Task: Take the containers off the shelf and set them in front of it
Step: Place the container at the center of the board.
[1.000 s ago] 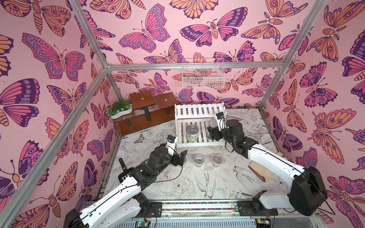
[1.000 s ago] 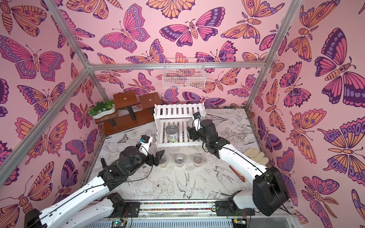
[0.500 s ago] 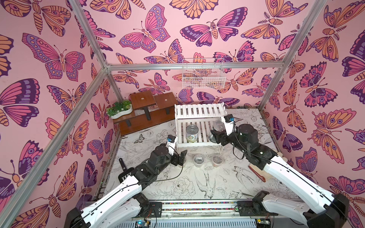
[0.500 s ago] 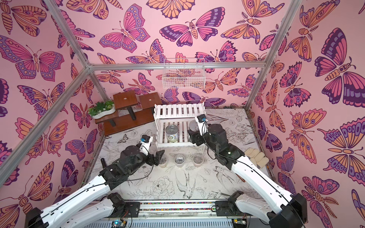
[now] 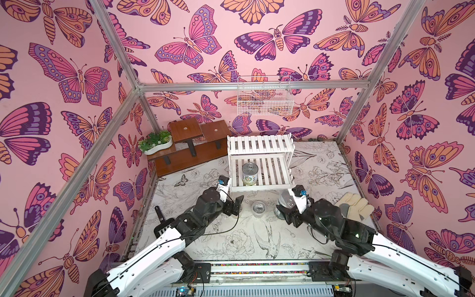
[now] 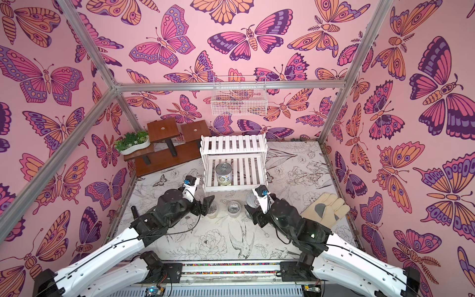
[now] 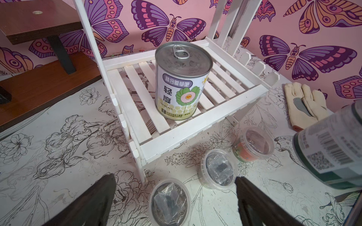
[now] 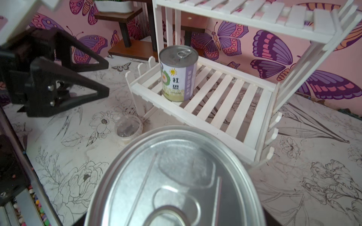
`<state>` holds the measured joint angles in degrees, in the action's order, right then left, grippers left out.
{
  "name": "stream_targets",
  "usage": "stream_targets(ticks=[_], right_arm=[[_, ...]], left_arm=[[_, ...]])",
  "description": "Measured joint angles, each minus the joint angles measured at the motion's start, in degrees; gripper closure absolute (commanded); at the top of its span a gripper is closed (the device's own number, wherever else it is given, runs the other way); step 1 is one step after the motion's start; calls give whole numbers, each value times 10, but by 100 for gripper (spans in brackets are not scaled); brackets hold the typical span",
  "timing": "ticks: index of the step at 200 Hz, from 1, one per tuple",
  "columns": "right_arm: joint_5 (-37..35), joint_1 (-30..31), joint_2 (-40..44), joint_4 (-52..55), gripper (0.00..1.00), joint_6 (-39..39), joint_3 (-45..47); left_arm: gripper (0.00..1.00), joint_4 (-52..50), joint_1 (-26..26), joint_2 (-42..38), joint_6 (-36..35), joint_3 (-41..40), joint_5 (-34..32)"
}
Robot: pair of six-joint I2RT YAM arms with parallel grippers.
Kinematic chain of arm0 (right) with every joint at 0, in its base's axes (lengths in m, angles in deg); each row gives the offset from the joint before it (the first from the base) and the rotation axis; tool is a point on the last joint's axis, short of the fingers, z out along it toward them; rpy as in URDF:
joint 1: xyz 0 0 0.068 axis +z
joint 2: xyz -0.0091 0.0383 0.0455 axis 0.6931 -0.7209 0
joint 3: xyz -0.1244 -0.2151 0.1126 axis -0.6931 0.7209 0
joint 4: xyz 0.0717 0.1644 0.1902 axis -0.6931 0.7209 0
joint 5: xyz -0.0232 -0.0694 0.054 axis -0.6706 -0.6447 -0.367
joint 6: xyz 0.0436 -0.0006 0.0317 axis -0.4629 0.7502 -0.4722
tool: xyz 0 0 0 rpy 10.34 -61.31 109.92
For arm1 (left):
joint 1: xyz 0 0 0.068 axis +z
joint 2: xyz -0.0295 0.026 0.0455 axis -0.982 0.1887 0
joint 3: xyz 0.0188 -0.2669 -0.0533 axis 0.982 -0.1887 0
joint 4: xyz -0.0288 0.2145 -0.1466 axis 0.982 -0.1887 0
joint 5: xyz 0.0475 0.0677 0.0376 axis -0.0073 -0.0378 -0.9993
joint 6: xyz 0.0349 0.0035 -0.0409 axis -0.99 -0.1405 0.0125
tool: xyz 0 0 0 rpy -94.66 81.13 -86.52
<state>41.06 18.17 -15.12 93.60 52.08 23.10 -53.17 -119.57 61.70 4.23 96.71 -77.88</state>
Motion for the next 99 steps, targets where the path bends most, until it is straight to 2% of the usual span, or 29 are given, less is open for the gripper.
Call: stream_targets(ticks=[99], right_arm=[[-138,111,27,-64,38,-75,151]], left_arm=[[0,0,7,4,0,8,5]])
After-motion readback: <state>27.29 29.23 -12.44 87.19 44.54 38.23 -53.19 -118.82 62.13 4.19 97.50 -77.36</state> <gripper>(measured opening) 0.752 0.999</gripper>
